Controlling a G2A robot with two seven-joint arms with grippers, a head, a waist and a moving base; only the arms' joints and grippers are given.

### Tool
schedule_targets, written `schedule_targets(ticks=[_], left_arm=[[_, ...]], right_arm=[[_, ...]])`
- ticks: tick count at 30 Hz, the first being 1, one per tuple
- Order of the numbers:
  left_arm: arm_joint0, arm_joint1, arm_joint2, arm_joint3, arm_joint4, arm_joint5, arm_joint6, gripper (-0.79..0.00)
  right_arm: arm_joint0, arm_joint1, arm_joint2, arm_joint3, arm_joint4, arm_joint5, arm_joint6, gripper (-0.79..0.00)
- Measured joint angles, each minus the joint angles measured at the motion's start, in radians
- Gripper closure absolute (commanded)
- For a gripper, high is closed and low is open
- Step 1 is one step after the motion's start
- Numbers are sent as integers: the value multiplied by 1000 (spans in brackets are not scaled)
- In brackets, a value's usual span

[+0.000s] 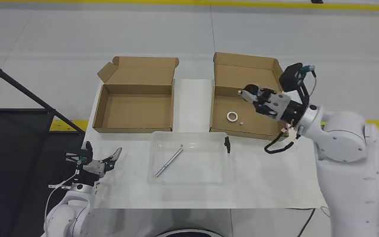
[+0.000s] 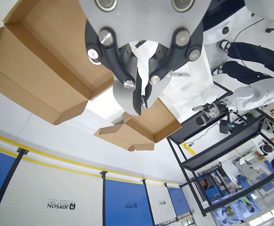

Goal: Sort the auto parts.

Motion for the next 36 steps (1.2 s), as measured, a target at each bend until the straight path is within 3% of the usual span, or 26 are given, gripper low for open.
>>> schedule_targets(ticks=[6,10,13,25,34,36], left_arm=[[0,0,0,0,0,0,0,-785],[0,0,0,0,0,0,0,-785],[0,0,0,0,0,0,0,-785],[0,0,0,0,0,0,0,-785],[0,0,0,0,0,0,0,-785],[0,0,0,0,0,0,0,-785]], right_arm=[[60,4,-88,44,-212,198,130,0],[144,-9,-220,121,-392,357,233,0],[215,-23,-310,222,-451,414,277,0],[427,-92,-549,647,-546,504,372,0],[502,-144,-641,864,-537,525,369,0],[509,-152,-650,889,-532,523,362,-58]])
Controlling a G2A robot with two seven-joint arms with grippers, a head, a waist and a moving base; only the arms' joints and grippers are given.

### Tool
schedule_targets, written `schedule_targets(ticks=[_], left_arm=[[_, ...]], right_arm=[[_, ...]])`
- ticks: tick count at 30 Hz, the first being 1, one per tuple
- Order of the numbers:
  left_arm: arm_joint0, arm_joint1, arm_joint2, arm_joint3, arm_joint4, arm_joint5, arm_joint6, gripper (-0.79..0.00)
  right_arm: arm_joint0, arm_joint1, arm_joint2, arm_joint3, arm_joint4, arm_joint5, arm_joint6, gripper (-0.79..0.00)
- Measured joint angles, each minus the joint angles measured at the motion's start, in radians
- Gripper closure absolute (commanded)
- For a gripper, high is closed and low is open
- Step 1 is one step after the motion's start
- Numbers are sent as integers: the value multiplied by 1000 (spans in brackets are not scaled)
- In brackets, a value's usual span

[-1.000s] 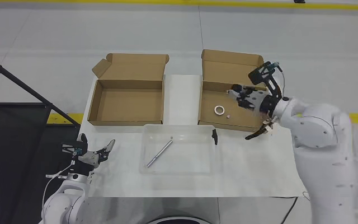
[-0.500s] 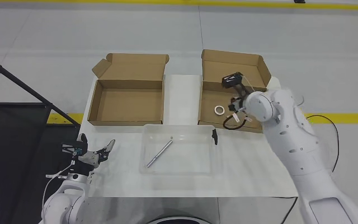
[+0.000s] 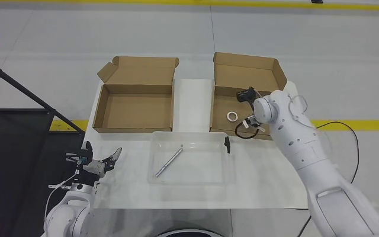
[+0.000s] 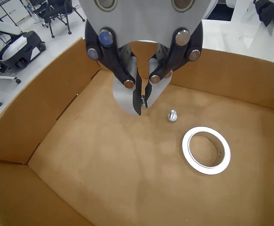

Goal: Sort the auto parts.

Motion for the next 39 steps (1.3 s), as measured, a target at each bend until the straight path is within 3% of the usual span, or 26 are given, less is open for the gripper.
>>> schedule_targets(ticks=[6,10,15,21,22,25,26,33,39], left_arm=[[0,0,0,0,0,0,0,-785],[0,0,0,0,0,0,0,-785],[0,0,0,0,0,0,0,-785],[0,0,0,0,0,0,0,-785],[0,0,0,0,0,0,0,-785],[-1,0,0,-1,0,0,0,-785],[-4,0,-1,-3,1,-1,1,-785],[-48,6,-17,-36,104,-48,0,-785],[-116,17,-31,-71,193,-167,-18,-785]], right_arm=[[21,-17,-12,59,11,-14,-19,-114],[24,-18,-3,66,12,-17,-23,-212],[17,-11,17,45,2,-19,-20,-256],[-8,5,53,-23,-21,-12,-6,-379],[-16,10,63,-47,-23,-11,-5,-428],[-47,25,104,-136,-17,-21,-11,-720],[-60,30,119,-170,-13,-28,-11,-773],[-222,83,253,-530,-27,-96,-16,-785],[-408,125,424,-850,49,-225,-75,-785]])
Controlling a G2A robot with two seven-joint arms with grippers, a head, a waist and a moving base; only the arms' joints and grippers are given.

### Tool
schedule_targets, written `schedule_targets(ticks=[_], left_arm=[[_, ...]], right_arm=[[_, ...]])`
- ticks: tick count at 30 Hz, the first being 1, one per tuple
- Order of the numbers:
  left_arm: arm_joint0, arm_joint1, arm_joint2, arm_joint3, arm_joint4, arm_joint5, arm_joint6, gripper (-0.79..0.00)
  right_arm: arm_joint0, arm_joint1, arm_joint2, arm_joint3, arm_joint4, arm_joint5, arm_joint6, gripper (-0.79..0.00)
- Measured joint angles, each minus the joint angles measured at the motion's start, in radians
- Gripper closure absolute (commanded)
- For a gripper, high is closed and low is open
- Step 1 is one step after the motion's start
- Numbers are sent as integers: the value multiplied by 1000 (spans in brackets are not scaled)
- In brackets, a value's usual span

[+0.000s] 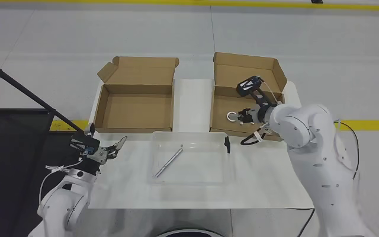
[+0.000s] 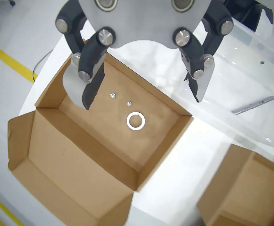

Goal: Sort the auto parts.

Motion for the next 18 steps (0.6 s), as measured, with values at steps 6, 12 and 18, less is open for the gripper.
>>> schedule_targets(ticks=[6,12,18], left_arm=[[-84,12,-2,-16,72,-131,1,-785],[-181,20,40,22,127,-237,-16,-785],[-244,26,79,47,170,-312,-19,-785]], right_arm=[[-149,24,134,-197,119,-142,-95,-785],[-286,42,244,-336,217,-283,-209,-785],[-384,53,336,-373,326,-397,-299,-785]])
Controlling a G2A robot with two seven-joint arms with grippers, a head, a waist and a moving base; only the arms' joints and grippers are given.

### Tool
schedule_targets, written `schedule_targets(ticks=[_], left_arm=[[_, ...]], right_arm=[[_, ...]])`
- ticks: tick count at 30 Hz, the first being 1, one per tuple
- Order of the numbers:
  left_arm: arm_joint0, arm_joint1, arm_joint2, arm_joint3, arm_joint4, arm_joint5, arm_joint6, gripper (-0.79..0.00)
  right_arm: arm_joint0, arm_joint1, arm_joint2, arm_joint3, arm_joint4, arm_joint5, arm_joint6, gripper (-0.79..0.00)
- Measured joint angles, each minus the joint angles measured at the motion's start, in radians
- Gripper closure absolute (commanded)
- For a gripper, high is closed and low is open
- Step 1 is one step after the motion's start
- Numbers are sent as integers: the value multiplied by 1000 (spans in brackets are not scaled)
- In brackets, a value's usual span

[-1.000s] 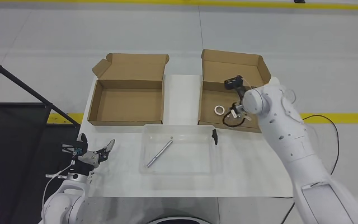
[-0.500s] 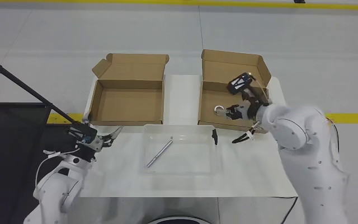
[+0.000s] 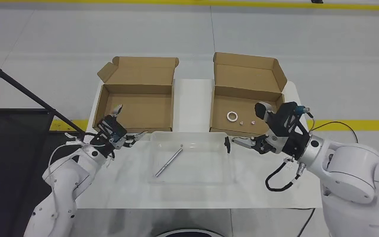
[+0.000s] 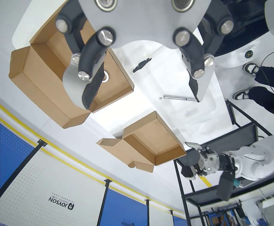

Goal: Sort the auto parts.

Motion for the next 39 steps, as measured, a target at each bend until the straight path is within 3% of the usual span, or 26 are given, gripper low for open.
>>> schedule_targets(ticks=[9,14,18,25,30,33,35,39], left_arm=[[2,0,0,-1,0,1,0,-785],[-3,0,65,-57,6,-72,-94,-785],[-32,-1,110,-136,-53,-137,-256,-785],[-110,-2,195,-236,-230,-216,-660,-785],[-183,0,265,-241,-370,-263,-944,-785],[-242,-1,300,-239,-462,-234,-1098,-785],[-252,-1,304,-240,-475,-229,-1144,-785],[-249,-1,303,-240,-471,-230,-1120,-785]], right_arm=[[4,0,-5,1,-3,3,3,-785],[4,0,-5,1,-3,3,3,-785],[4,0,-5,1,-3,3,3,-785],[4,0,-5,1,-3,3,3,-785],[4,0,-5,1,-3,3,3,-785],[4,0,-5,1,-3,3,3,-785],[4,0,-5,1,-3,3,3,-785],[4,0,-5,1,-3,3,3,-785]])
